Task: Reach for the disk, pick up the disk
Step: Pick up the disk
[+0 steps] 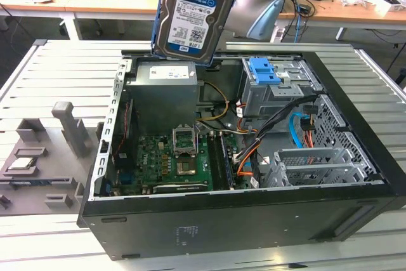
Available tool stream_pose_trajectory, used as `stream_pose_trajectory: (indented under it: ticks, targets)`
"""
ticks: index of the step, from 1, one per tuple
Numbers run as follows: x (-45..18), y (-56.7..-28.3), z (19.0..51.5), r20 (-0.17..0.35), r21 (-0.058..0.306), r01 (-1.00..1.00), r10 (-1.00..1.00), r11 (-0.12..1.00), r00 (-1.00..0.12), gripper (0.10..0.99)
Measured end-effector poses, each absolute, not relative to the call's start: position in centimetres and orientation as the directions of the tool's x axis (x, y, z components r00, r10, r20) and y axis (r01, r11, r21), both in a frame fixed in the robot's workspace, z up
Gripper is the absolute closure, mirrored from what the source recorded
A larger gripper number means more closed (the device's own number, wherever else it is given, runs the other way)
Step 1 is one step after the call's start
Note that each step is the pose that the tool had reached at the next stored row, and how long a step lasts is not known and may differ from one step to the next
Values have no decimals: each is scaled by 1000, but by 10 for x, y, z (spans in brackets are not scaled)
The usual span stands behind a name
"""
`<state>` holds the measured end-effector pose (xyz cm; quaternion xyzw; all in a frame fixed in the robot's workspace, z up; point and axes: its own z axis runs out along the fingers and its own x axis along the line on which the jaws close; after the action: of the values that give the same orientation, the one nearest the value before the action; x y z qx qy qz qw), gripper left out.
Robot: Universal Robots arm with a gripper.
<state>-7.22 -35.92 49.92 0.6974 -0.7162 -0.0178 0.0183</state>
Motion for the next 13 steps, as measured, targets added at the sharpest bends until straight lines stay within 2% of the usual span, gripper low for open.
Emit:
stream_pose_trajectory:
  ticks: [13]
  targets:
    - [-58, -361, 488, 1, 51, -998, -1000, 26, -26, 714]
